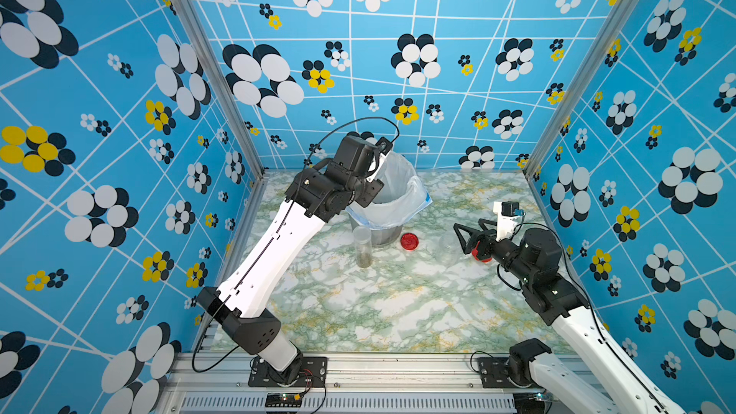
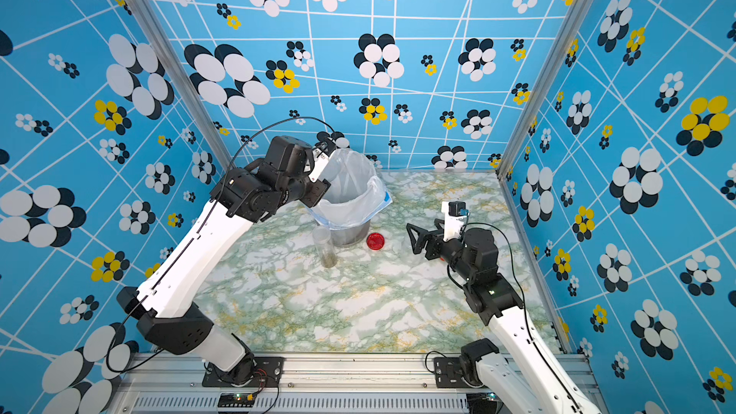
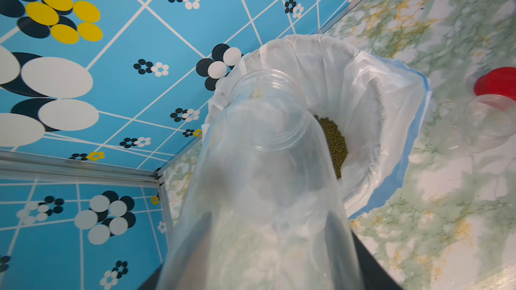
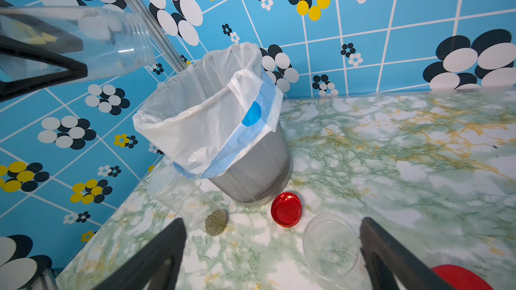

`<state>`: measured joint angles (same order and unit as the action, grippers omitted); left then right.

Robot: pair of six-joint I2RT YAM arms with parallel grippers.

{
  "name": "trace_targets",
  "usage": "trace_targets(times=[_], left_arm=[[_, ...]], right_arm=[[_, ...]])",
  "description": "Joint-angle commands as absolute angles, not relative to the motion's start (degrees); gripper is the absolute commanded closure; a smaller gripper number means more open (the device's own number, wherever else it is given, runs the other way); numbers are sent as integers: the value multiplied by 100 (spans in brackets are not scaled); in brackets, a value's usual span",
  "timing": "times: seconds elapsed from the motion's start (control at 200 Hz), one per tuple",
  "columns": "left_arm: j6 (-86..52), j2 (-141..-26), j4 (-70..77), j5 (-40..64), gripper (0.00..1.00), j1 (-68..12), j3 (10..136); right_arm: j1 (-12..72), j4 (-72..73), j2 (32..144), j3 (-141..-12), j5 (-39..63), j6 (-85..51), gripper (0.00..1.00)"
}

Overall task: Empty moldy mung beans from jars
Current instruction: Pour the moldy mung beans from the jar into the trash bin, then place the jar at the center of the board.

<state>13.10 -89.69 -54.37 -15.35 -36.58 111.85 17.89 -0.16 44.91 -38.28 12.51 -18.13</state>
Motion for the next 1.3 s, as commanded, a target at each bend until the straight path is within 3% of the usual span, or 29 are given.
trace_targets(times=[0.0, 0.36, 0.565, 0.755, 1.299], left_arm=[[953, -8397, -4439, -467, 45, -3556, 10544], [588, -7429, -2497, 593, 45, -3470, 8937], [548, -7016, -1333, 624, 44, -3681, 8221], [762, -6961, -462, 671, 44, -4355, 7738], [1221, -7529, 121, 304, 43, -5476, 7718]], right_arm=[[1828, -145, 4463, -4279, 1645, -2118, 1], [1828, 273, 4442, -4798, 2024, -3530, 1], [1913, 836, 4576, -4840, 2154, -4310, 1], [2286, 1419, 4664, -4826, 1813, -4891, 1], [3036, 2513, 5218, -5028, 1553, -5394, 1]])
